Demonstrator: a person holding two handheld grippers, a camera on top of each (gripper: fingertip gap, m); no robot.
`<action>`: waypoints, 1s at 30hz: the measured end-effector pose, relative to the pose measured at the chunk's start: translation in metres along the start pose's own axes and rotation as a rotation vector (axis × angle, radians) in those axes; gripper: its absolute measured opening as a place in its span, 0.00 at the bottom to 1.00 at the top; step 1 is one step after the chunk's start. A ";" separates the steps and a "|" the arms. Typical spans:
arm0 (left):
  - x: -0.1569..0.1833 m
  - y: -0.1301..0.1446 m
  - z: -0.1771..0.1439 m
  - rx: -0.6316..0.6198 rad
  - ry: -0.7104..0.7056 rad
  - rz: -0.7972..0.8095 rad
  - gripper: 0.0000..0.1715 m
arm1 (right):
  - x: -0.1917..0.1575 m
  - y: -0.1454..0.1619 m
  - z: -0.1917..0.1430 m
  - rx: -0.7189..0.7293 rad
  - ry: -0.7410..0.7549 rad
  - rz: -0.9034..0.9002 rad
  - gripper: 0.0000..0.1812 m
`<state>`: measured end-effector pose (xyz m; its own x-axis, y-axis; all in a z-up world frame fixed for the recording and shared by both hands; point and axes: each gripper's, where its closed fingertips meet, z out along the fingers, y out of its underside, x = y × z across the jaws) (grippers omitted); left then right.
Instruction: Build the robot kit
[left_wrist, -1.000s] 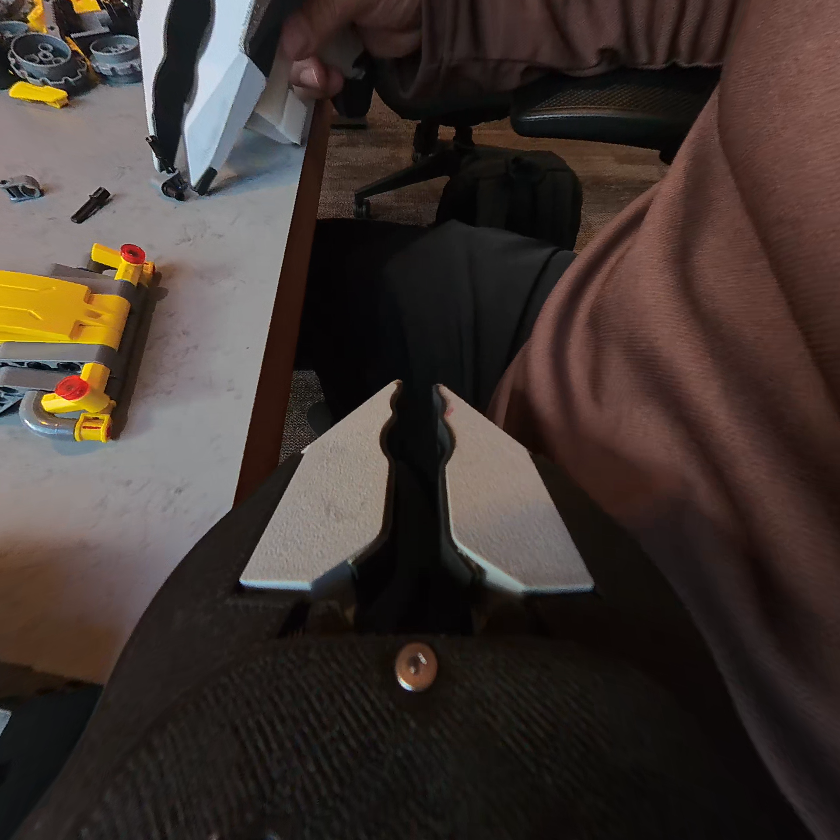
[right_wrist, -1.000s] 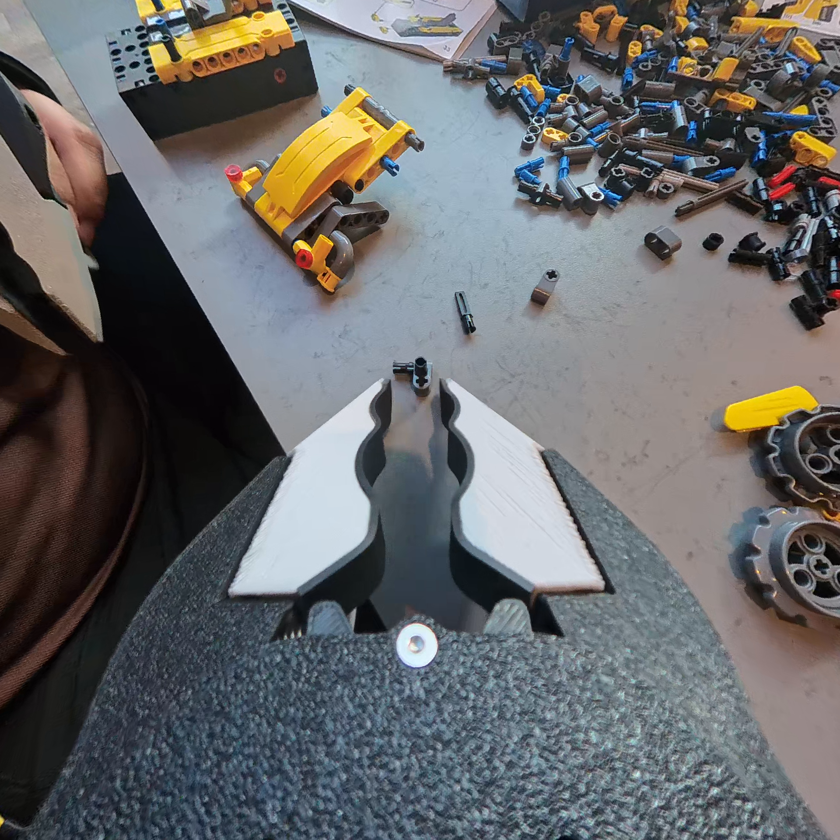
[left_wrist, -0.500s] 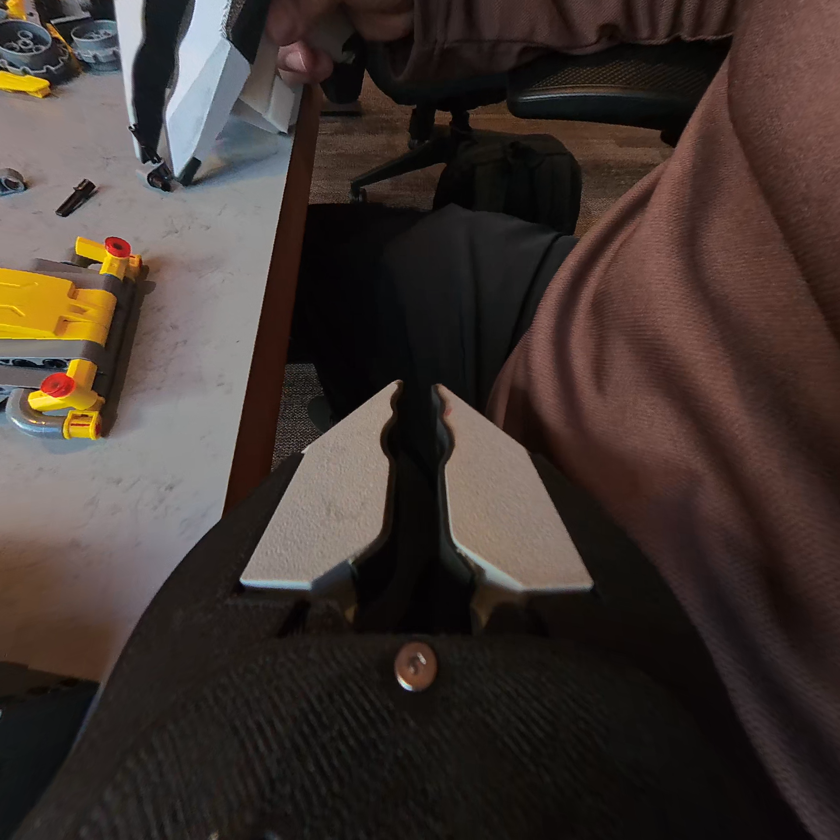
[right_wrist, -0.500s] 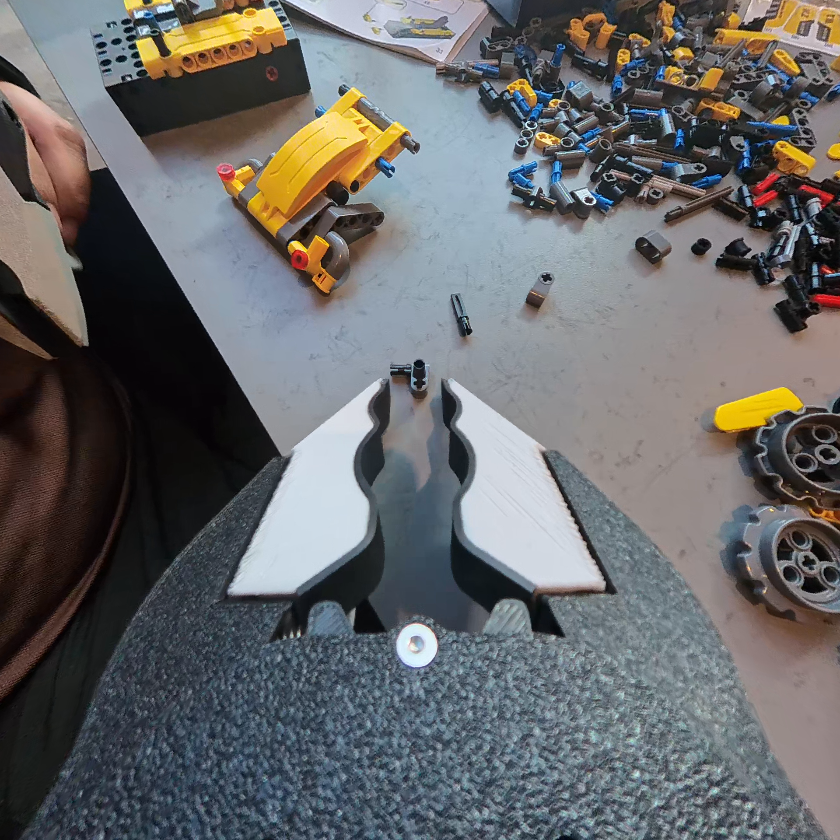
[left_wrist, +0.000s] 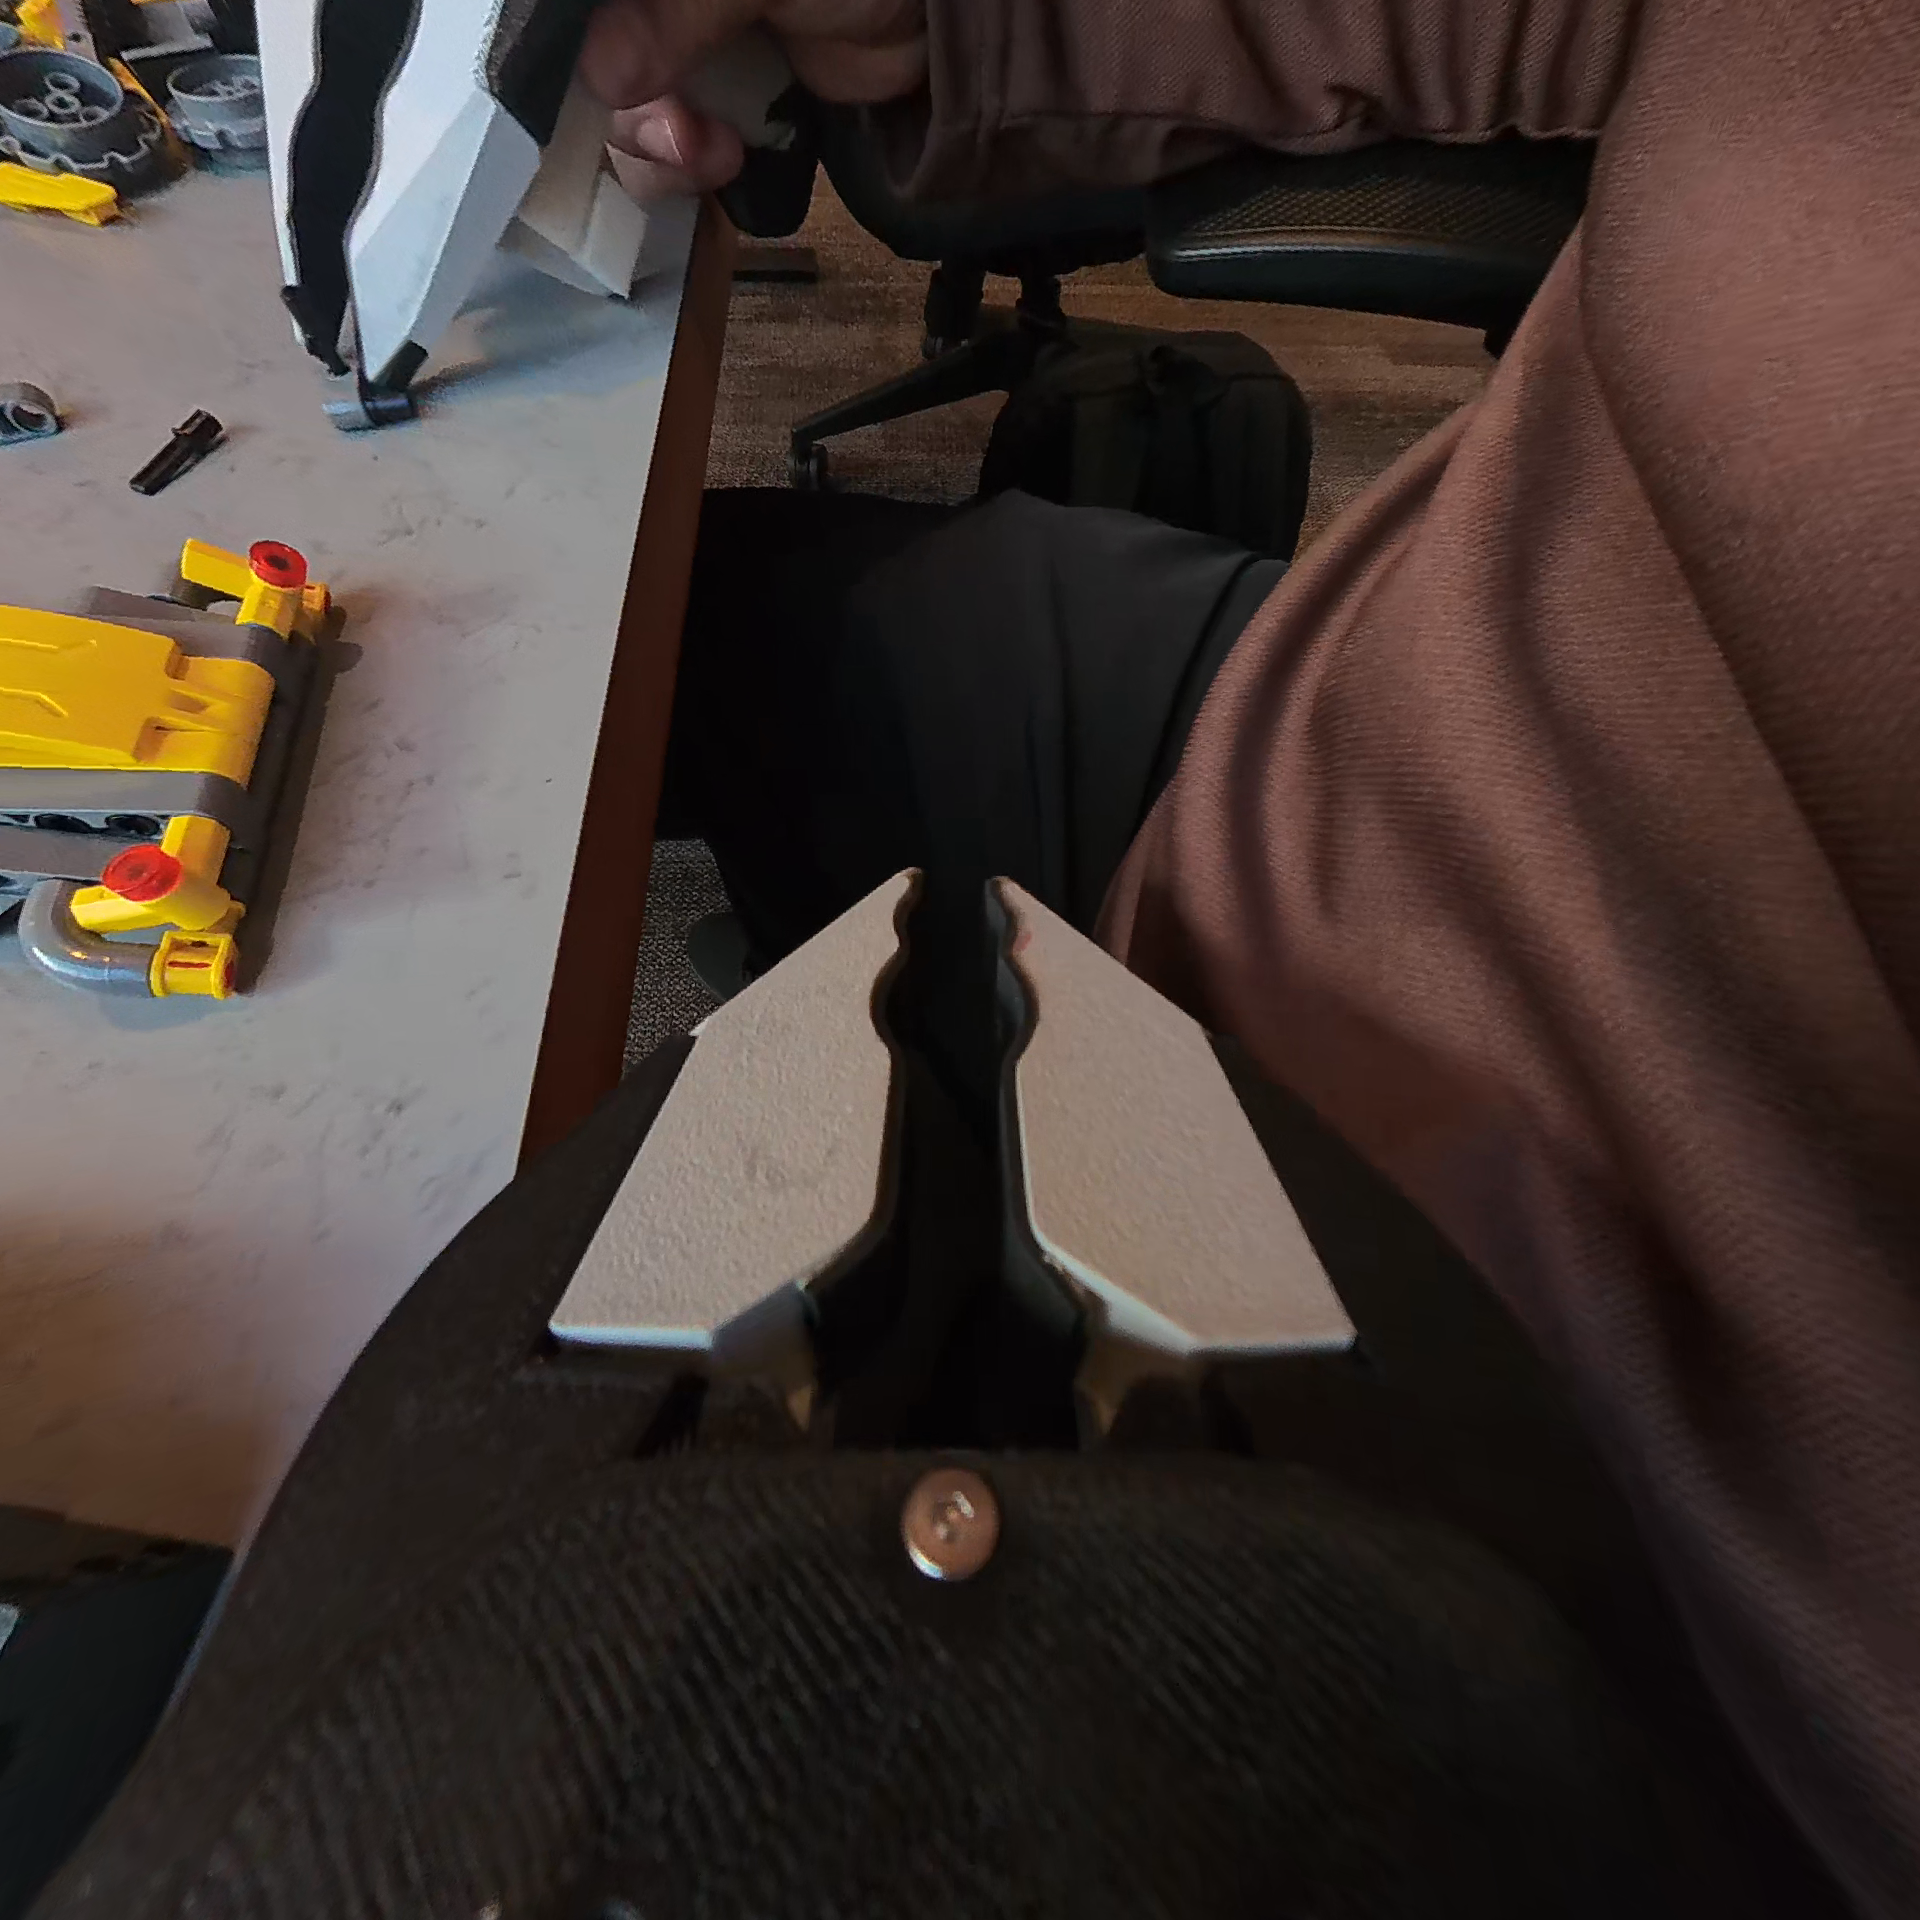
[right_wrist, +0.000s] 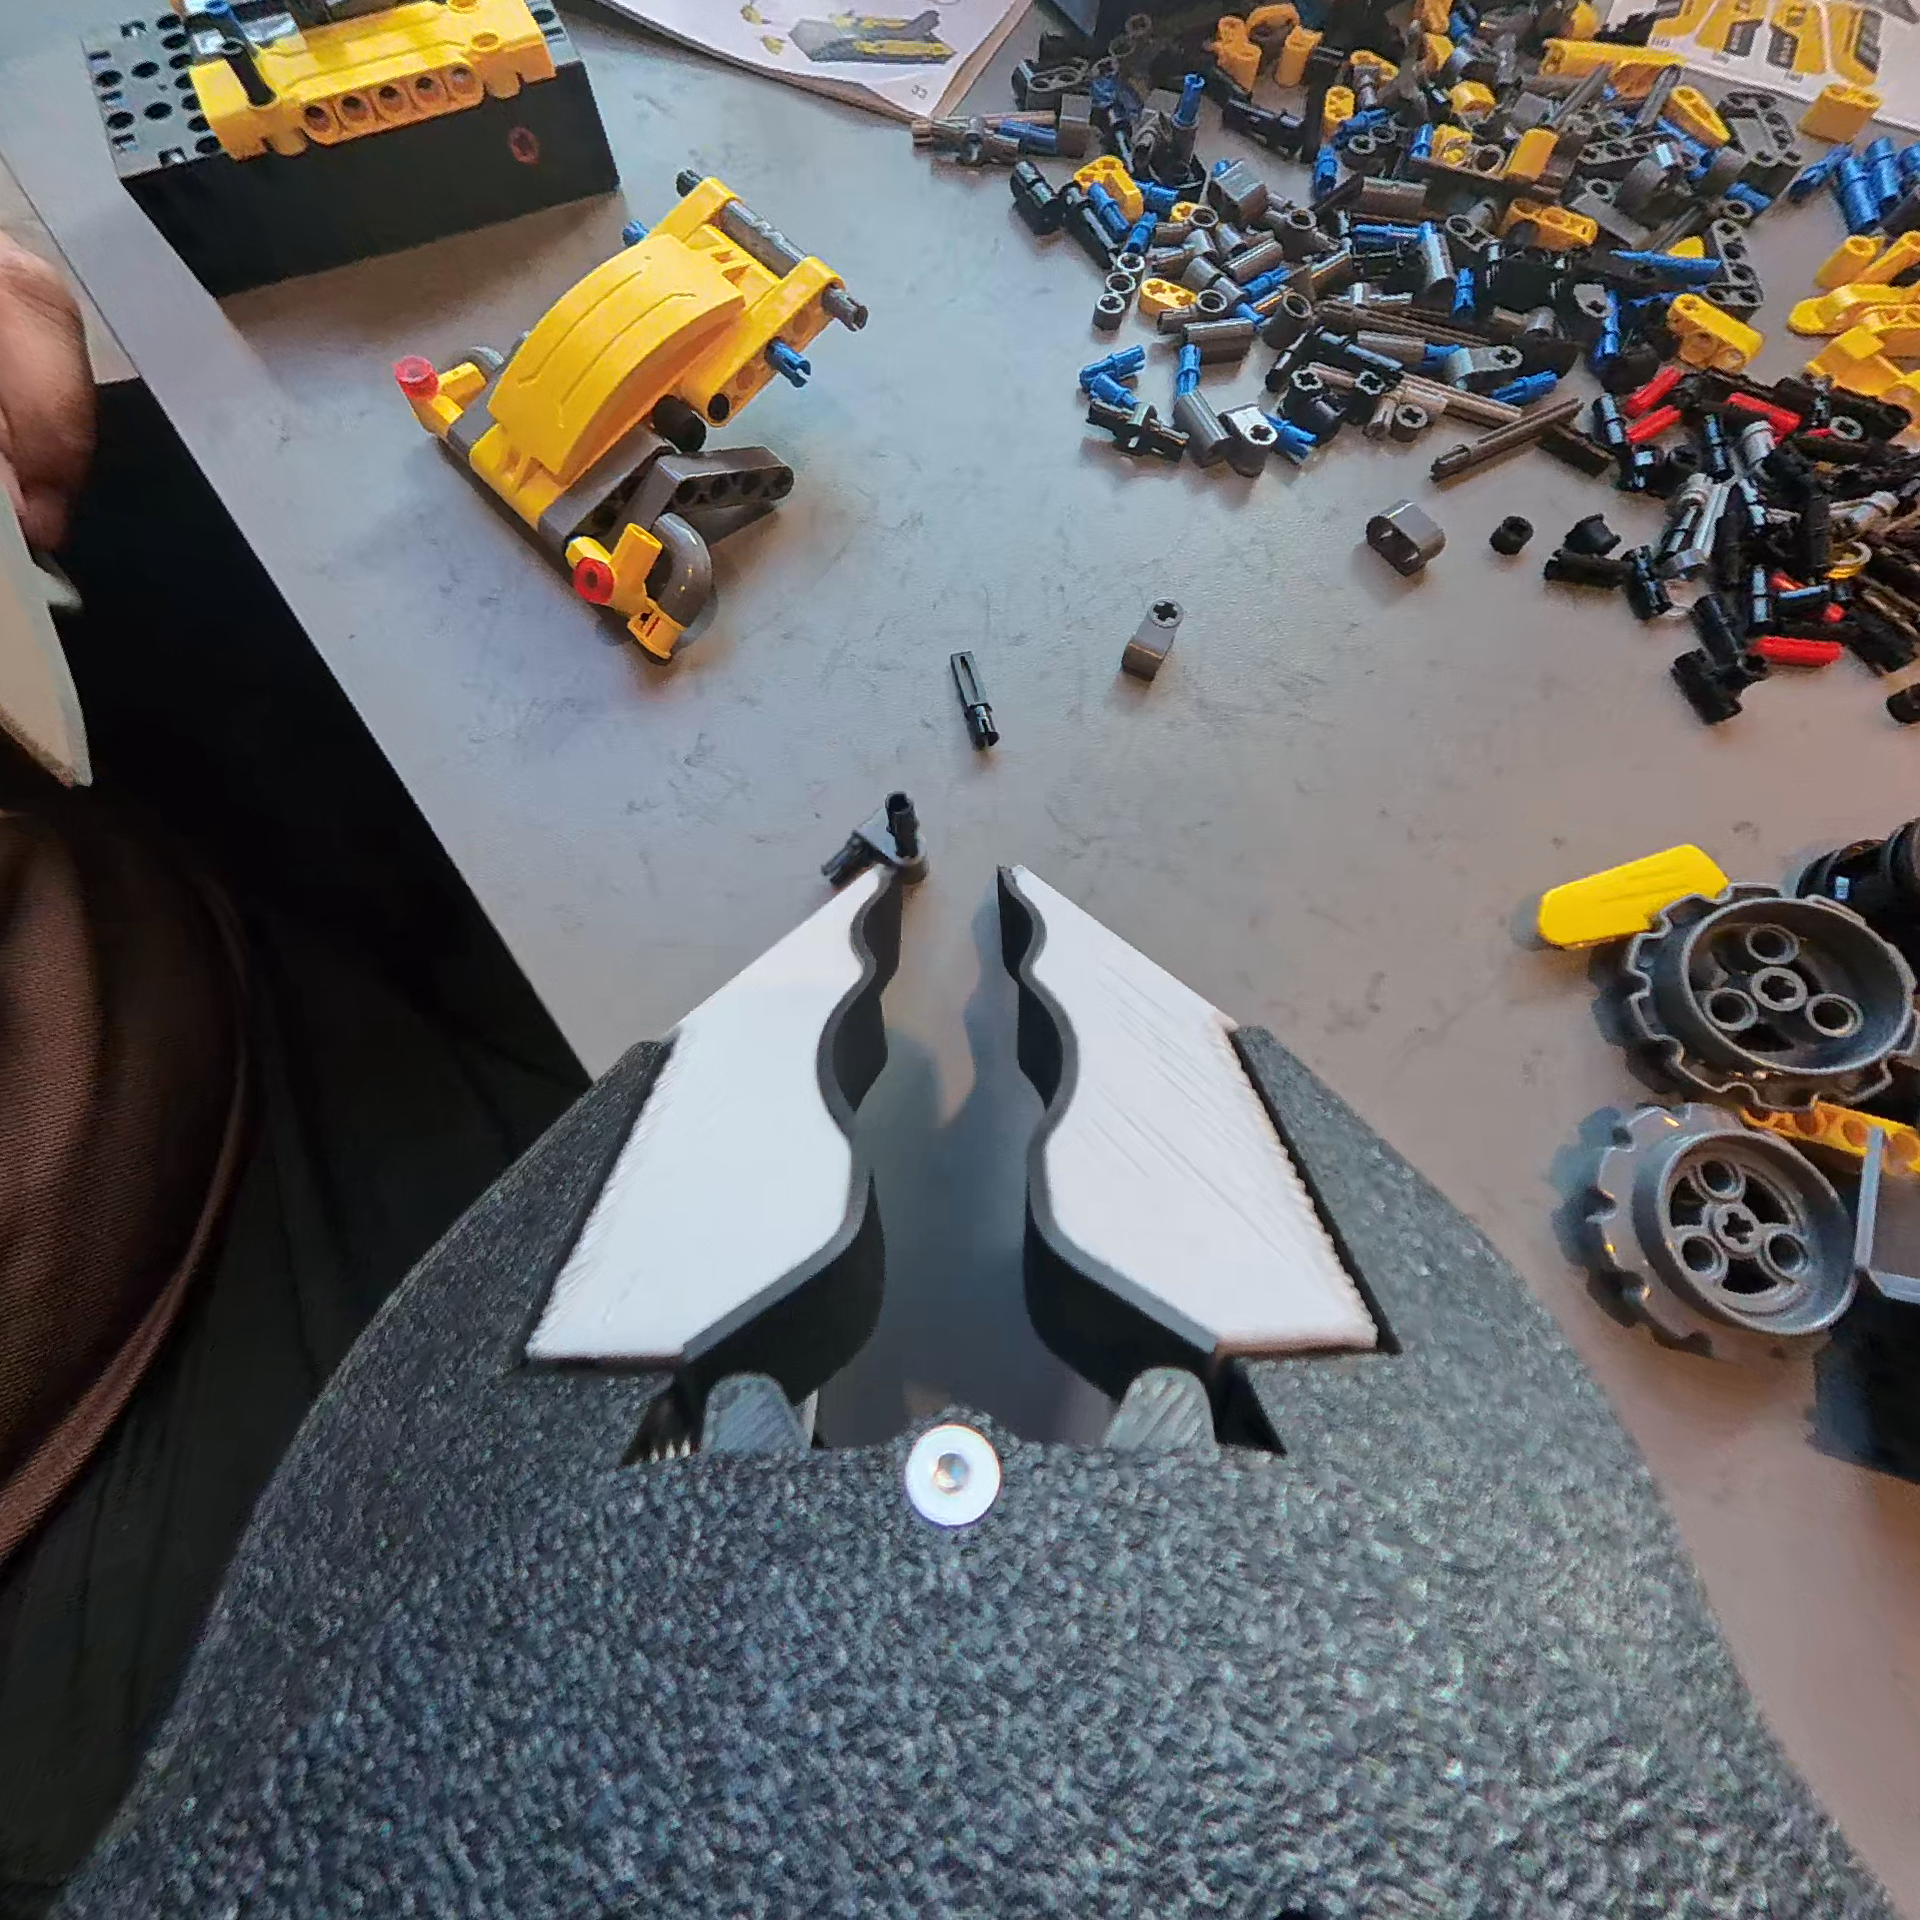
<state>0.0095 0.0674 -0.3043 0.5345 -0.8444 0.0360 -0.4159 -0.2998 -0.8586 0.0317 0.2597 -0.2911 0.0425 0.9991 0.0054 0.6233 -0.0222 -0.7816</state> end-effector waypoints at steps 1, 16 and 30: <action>0.000 0.000 0.000 -0.001 -0.001 0.002 0.05 | 0.002 0.000 0.000 -0.001 0.004 0.010 0.08; 0.000 0.000 -0.002 0.002 -0.006 0.004 0.05 | 0.008 0.000 0.002 -0.012 0.032 0.055 0.08; 0.000 0.000 -0.002 0.001 -0.005 0.001 0.04 | 0.015 -0.006 0.009 -0.059 0.083 0.097 0.08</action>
<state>0.0079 0.0669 -0.3035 0.5379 -0.8424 0.0326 -0.4156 -0.2986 -0.8591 0.0214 0.2755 -0.2923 0.1674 0.9858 -0.0148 0.6580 -0.1229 -0.7429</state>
